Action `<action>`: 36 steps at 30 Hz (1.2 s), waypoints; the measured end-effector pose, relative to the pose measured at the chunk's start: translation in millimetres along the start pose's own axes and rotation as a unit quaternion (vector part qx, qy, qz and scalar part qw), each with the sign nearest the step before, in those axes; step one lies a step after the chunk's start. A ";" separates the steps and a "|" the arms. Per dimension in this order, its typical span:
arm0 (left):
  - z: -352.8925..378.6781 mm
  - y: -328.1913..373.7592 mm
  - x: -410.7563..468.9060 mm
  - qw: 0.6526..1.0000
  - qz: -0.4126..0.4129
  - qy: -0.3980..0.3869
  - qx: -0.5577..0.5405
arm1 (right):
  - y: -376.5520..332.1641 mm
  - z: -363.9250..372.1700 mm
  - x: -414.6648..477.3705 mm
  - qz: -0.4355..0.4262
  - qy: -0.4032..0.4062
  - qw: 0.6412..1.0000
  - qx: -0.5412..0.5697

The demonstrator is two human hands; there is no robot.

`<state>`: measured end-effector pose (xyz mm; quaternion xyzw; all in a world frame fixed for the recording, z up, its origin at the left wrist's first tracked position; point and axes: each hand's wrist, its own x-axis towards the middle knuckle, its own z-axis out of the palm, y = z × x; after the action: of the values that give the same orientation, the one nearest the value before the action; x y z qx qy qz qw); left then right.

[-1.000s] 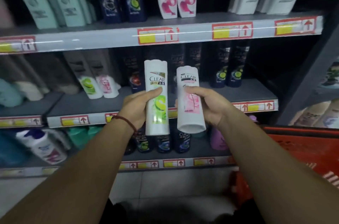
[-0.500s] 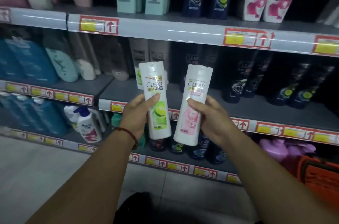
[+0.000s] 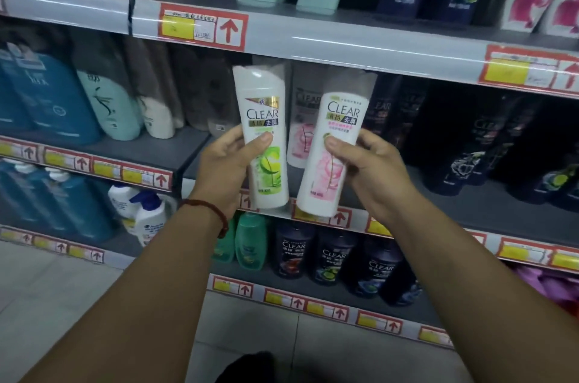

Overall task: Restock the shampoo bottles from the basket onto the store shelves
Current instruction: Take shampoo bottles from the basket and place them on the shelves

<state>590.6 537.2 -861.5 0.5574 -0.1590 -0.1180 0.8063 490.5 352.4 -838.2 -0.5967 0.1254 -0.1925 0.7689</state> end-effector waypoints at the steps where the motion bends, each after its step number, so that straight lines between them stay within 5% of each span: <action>1: -1.1 0.2 4.4 1.000 0.007 -0.003 -0.002 | 1.2 2.2 4.3 -0.012 0.004 1.000 -0.010; 28: -19.4 -24.7 46.5 0.992 0.062 -0.073 0.076 | 42.7 17.5 43.1 -0.154 0.031 0.960 -0.231; 31: -25.8 -24.3 46.2 0.981 0.058 -0.085 0.162 | 46.4 14.6 40.6 -0.144 0.037 0.944 -0.294; 36: -30.3 -33.4 36.3 0.941 0.042 0.005 0.335 | 70.8 6.6 31.6 -0.092 0.039 0.912 -0.399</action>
<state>635.4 538.2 -898.2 0.7887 -0.2083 -0.0215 0.5781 531.9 359.2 -903.7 -0.8545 0.1660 -0.2198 0.4404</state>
